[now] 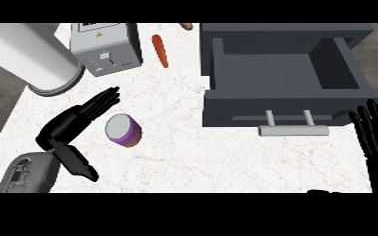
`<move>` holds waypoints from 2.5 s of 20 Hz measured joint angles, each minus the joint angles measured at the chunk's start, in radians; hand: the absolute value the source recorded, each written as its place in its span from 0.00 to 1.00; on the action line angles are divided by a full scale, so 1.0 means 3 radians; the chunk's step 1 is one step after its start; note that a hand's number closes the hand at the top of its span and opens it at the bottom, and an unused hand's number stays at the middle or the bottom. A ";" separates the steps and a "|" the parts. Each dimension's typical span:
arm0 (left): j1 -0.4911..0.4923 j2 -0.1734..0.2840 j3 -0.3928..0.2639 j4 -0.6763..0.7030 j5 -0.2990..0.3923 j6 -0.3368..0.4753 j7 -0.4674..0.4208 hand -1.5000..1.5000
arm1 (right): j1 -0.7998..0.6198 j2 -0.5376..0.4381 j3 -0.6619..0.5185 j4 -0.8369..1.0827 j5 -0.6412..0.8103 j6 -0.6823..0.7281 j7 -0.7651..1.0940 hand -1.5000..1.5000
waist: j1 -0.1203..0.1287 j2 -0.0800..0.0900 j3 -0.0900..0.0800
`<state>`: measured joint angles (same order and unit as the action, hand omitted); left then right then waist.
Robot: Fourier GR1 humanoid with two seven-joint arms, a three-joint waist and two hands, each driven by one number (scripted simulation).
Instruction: Pick up the can, place it into the drawer and close the drawer
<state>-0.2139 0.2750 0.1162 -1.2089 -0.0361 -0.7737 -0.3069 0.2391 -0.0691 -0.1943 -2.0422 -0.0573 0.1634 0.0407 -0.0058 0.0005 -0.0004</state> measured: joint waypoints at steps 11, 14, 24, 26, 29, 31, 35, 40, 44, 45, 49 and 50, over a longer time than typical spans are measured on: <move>-0.0294 0.0148 -0.0151 0.1088 -0.0504 0.0399 -0.0827 0.00 | 0.0002 0.0046 -0.0035 0.0059 0.0026 0.0048 -0.0118 0.00 | -0.0015 0.0005 -0.0001; -0.0429 0.0192 -0.0175 0.1356 -0.0562 0.0480 -0.0945 0.00 | -0.0031 0.0090 0.0038 -0.0034 0.0098 -0.0025 -0.0031 0.00 | -0.0019 0.0006 -0.0001; -0.0628 0.0233 -0.0275 0.1976 -0.0681 0.0685 -0.1239 0.00 | 0.0048 0.0098 0.0016 -0.0093 0.0076 0.0034 -0.0030 0.00 | -0.0025 0.0007 -0.0002; -0.0705 0.0242 -0.0288 0.2115 -0.0695 0.0701 -0.1287 0.00 | 0.0011 0.0072 -0.0016 -0.0151 0.0025 0.0035 0.0060 0.00 | -0.0034 0.0010 -0.0003; -0.0741 0.0209 -0.0341 0.2212 -0.0724 0.0743 -0.1365 0.00 | 0.0064 0.0097 -0.0015 -0.0173 0.0017 0.0053 0.0017 0.00 | -0.0033 0.0009 -0.0004; -0.0764 0.0198 -0.0360 0.2314 -0.0744 0.0797 -0.1453 0.00 | 0.0023 0.0059 -0.0078 -0.0099 -0.0025 0.0080 -0.0021 0.00 | -0.0034 0.0011 -0.0002; -0.0887 0.0110 -0.0387 0.2478 -0.0769 0.0888 -0.1483 0.00 | 0.0063 0.0108 -0.0044 -0.0151 0.0009 0.0064 -0.0021 0.00 | -0.0036 0.0010 -0.0003; -0.1052 0.0069 -0.0374 0.2651 -0.0753 0.0896 -0.1483 0.00 | 0.0076 0.0089 -0.0068 -0.0280 -0.0038 0.0077 0.0103 0.00 | -0.0037 0.0010 -0.0003; -0.1106 -0.0013 -0.0399 0.2749 -0.0777 0.0946 -0.1519 0.00 | 0.0087 0.0114 -0.0067 -0.0301 -0.0036 0.0072 0.0126 0.00 | -0.0036 0.0010 -0.0003; -0.1125 -0.0013 -0.0402 0.2764 -0.0778 0.0939 -0.1518 0.00 | 0.0095 0.0126 -0.0053 -0.0331 -0.0031 0.0066 0.0156 0.00 | -0.0035 0.0010 -0.0003; -0.1155 -0.0091 -0.0433 0.2805 -0.0805 0.0981 -0.1531 0.00 | 0.0081 0.0101 -0.0095 -0.0345 -0.0060 0.0092 0.0182 0.00 | -0.0030 0.0009 -0.0001; -0.1180 -0.0119 -0.0434 0.2813 -0.0799 0.0976 -0.1503 0.00 | 0.0065 0.0096 -0.0089 -0.0387 -0.0070 0.0086 0.0243 0.00 | -0.0029 0.0008 -0.0001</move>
<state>-0.5679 0.2394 -0.0140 -0.3649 -0.2759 -0.4809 -0.7577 0.2585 -0.0403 -0.2210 -2.1582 -0.0782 0.1891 0.1136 -0.0144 0.0030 -0.0008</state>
